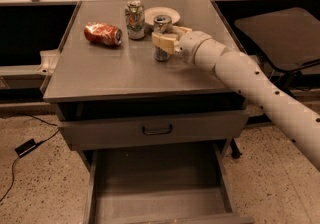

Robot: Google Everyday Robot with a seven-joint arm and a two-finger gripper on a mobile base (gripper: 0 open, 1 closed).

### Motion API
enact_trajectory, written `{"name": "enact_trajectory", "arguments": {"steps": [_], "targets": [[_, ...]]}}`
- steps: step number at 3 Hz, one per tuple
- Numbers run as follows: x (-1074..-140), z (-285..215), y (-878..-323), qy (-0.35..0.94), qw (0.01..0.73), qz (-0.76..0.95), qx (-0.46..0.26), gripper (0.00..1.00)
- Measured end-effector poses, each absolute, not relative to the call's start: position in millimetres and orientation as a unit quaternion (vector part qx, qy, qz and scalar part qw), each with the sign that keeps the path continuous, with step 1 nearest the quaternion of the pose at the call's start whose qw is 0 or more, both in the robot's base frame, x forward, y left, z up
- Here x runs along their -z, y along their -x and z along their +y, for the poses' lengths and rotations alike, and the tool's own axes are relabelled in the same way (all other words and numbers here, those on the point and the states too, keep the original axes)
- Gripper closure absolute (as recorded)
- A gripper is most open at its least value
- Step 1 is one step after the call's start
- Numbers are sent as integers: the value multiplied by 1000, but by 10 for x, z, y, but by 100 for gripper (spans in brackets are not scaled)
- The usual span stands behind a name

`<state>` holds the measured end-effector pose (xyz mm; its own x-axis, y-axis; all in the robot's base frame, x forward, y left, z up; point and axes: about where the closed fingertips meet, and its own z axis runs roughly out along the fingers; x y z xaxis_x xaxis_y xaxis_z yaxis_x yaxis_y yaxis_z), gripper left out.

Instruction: Pick redbull can from middle drawer and place on counter

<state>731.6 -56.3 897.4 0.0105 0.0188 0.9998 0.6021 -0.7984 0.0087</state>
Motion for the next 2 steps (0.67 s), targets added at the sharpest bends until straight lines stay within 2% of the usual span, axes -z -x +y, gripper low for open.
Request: {"name": "enact_trajectory", "arguments": {"steps": [1,2], "targets": [[-8969,-553,-7315,676,219,-230,665,51],[-8969,-553,-7314,675,219,-230,666,26]]}}
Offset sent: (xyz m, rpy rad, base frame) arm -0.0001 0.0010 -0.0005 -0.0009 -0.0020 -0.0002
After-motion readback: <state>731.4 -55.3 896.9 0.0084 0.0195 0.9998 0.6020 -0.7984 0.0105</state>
